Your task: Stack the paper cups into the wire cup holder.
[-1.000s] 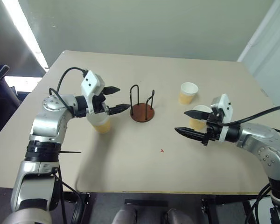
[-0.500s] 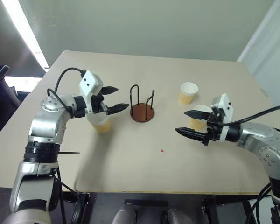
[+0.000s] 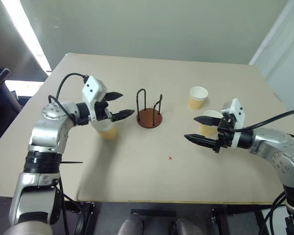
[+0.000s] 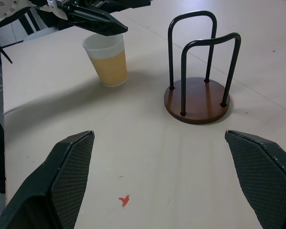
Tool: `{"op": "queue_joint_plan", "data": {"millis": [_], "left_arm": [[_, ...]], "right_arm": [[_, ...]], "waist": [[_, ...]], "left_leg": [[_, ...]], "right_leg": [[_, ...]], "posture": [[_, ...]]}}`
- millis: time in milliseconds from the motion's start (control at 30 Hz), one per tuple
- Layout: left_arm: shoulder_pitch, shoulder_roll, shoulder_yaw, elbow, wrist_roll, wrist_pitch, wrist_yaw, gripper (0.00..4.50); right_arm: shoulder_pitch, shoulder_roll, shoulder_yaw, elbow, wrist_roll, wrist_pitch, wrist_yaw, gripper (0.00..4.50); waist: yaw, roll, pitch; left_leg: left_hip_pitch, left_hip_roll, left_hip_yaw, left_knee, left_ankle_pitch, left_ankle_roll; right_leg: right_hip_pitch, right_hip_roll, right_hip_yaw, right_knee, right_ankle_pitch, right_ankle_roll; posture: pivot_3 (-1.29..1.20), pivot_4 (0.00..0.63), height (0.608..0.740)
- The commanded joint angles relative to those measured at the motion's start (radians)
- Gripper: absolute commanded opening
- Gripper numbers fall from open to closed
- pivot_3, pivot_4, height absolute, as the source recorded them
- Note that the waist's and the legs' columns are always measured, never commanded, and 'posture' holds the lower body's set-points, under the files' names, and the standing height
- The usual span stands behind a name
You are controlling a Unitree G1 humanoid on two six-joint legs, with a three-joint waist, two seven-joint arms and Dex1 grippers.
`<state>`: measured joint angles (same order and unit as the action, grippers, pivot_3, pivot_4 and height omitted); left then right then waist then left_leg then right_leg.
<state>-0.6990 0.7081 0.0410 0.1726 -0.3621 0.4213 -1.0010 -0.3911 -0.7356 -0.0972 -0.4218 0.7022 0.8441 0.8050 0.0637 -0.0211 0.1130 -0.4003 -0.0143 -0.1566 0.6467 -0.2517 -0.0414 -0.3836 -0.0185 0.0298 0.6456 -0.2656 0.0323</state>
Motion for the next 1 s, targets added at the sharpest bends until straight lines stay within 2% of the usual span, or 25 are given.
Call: {"op": "queue_joint_plan", "data": {"millis": [33,567,833,1000], "left_arm": [[-0.007,0.006,0.028,-0.034,-0.010,-0.013,-0.002,4.50],[-0.002,0.023,0.033,-0.018,-0.008,-0.018,-0.015,4.50],[-0.106,-0.031,0.006,0.204,0.078,-0.127,0.038,4.50],[-0.135,-0.049,0.003,0.249,0.078,-0.146,0.002,4.50]], "right_arm": [[-0.013,-0.017,-0.015,-0.019,0.006,-0.011,0.006,4.49],[-0.034,-0.021,-0.017,0.006,-0.006,-0.022,0.007,4.49],[-0.015,-0.019,-0.023,-0.012,0.002,-0.014,-0.003,4.49],[-0.005,-0.025,-0.036,-0.023,0.008,-0.010,-0.009,4.49]], "waist": [[0.000,0.000,0.000],[0.000,0.000,0.000],[0.002,0.000,0.000],[0.003,0.000,0.000]], "left_leg": [[0.000,0.000,0.000,0.000,0.000,0.000],[0.000,0.000,0.000,0.000,0.000,0.000],[0.000,0.000,0.000,0.001,0.001,0.000],[0.000,0.000,0.000,0.000,0.000,0.001]], "right_leg": [[0.000,0.000,0.000,0.000,0.000,0.000],[0.000,0.000,0.000,0.000,0.000,0.000],[0.000,0.000,0.000,0.001,0.000,0.000],[0.000,0.000,0.000,0.001,0.000,0.000]], "posture": [[0.00,0.150,0.740],[0.00,0.150,0.740],[0.00,0.150,0.740],[0.00,0.150,0.740]]}}
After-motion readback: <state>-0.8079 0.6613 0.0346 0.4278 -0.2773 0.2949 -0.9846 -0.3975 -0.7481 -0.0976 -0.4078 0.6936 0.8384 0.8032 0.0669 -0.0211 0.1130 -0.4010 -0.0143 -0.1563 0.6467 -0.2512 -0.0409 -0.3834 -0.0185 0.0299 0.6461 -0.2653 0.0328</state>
